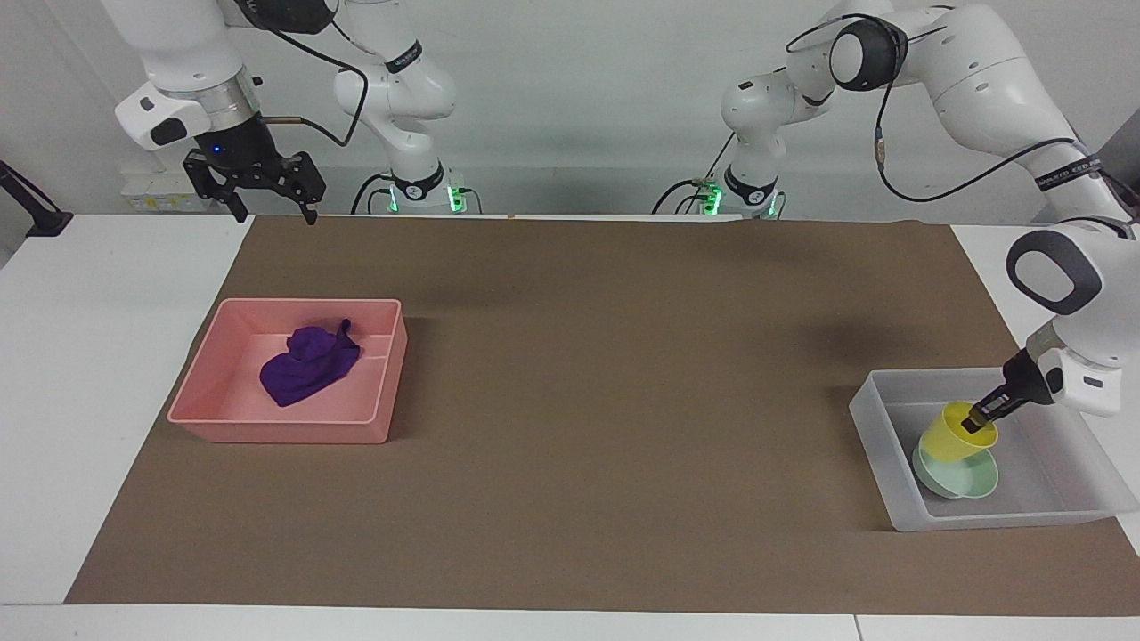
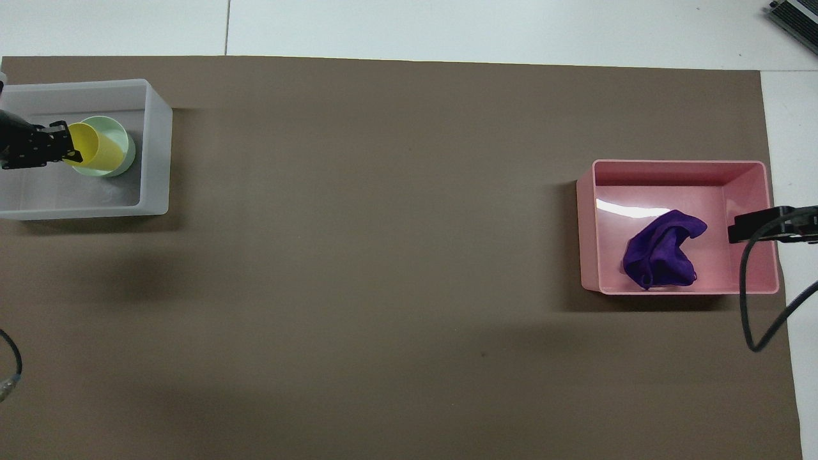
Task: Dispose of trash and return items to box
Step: 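Carry the yellow cup with the left gripper into the green bowl, then open the left gripper and draw it back from the cup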
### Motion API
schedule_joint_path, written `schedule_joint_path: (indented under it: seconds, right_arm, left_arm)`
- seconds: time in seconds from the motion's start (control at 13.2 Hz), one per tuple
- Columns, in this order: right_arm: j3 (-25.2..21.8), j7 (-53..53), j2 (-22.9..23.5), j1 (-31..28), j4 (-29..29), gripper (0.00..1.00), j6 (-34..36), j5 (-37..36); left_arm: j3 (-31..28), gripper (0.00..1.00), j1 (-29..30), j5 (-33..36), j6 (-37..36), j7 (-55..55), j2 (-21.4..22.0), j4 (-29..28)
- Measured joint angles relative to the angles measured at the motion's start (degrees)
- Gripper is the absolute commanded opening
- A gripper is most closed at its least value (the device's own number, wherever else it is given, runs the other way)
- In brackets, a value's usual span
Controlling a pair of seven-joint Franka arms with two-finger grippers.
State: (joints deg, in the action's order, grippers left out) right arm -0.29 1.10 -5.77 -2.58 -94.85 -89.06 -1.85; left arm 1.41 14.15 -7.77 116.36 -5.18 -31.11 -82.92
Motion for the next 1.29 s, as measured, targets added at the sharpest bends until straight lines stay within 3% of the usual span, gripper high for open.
schedule_joint_path:
  seconds: [0.15, 0.23, 0.38, 0.84, 0.99, 1.29]
  right_arm:
    - [0.0, -1.1, 0.3, 0.0, 0.3, 1.00, 0.1, 0.0]
    - [0.0, -1.4, 0.7, 0.0, 0.8, 1.00, 0.2, 0.0]
    - [-0.2, -1.7, 1.2, -0.2, 1.2, 1.00, 0.3, 0.0]
    - [-0.1, -1.7, 1.4, -0.1, 0.7, 1.00, 0.4, 0.0]
    - [-0.1, -1.7, 1.4, -0.1, 0.6, 1.00, 0.4, 0.0]
    - [-0.1, -1.7, 1.4, -0.1, 0.4, 1.00, 0.4, 0.0]
  left_arm:
    - [0.1, 0.00, 0.0, 0.2, 1.1, 0.5, -1.0, 0.0]
    - [0.0, 0.06, 0.0, 0.5, 1.3, 1.1, -1.2, 0.0]
    - [0.0, 0.99, 0.1, 0.8, 1.4, 2.3, -1.2, 0.1]
    - [0.0, 1.00, 0.2, 1.0, 2.5, 3.8, -0.7, 1.9]
    - [0.2, 1.00, 0.2, 1.1, 1.6, 3.9, 1.7, 3.0]
    - [1.5, 1.00, -4.2, 7.7, -9.8, 4.2, 9.8, 3.2]
